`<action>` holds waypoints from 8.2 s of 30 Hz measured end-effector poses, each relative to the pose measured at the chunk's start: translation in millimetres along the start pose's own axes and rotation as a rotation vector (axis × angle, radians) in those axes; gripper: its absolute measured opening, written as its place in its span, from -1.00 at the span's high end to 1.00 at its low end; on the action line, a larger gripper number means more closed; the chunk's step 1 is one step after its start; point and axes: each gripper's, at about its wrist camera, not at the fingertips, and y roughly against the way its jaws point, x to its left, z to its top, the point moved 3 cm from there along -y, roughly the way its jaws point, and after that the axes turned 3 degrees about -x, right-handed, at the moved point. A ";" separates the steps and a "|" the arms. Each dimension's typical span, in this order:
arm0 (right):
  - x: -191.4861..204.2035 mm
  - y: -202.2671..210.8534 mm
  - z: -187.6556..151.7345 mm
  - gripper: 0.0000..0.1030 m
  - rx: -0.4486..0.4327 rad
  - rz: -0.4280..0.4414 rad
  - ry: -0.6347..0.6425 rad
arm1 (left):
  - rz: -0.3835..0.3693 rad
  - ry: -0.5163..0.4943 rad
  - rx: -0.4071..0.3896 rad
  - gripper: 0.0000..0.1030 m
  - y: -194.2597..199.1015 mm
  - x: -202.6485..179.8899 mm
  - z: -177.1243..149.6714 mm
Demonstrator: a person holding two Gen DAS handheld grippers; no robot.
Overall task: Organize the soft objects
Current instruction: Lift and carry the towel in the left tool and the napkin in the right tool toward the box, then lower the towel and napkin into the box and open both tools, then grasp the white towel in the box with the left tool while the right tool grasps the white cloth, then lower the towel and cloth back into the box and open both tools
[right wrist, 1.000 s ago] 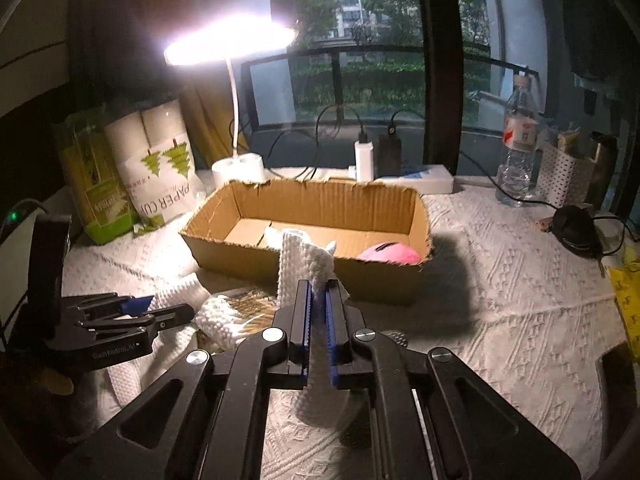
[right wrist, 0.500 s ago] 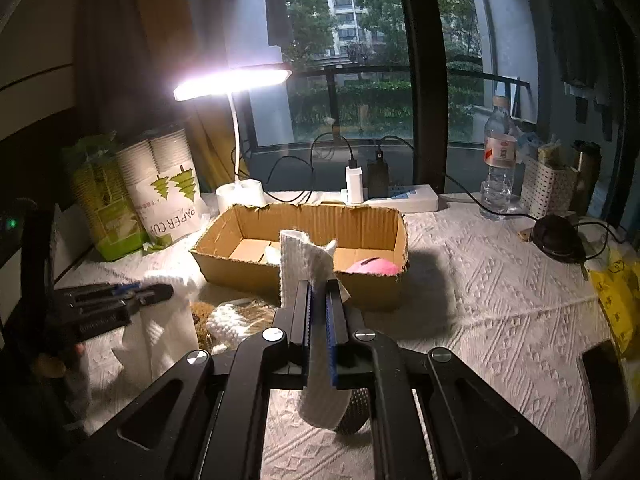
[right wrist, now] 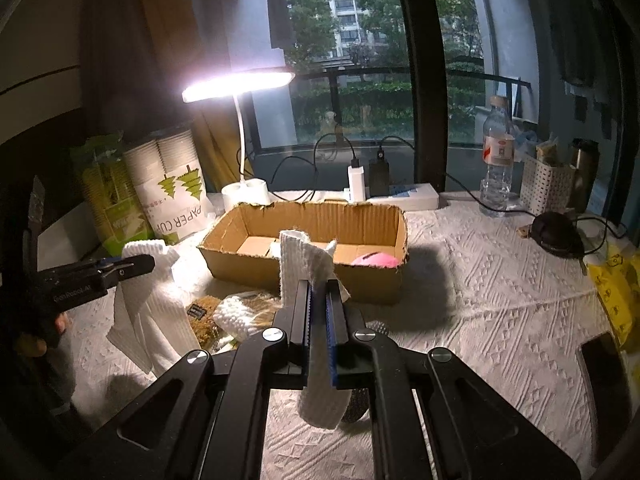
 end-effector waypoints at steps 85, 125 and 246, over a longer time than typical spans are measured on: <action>-44.4 -98.7 81.2 0.86 -0.028 -0.016 0.001 | 0.024 -0.003 -0.137 0.64 -74.5 19.9 114.5; -67.7 -155.4 43.3 0.08 0.128 -0.088 -0.056 | 0.055 0.018 0.064 -0.26 -150.7 22.1 80.7; -63.8 -188.7 31.7 0.85 0.203 -0.057 0.013 | 0.201 0.017 0.254 -0.27 -179.0 52.9 43.0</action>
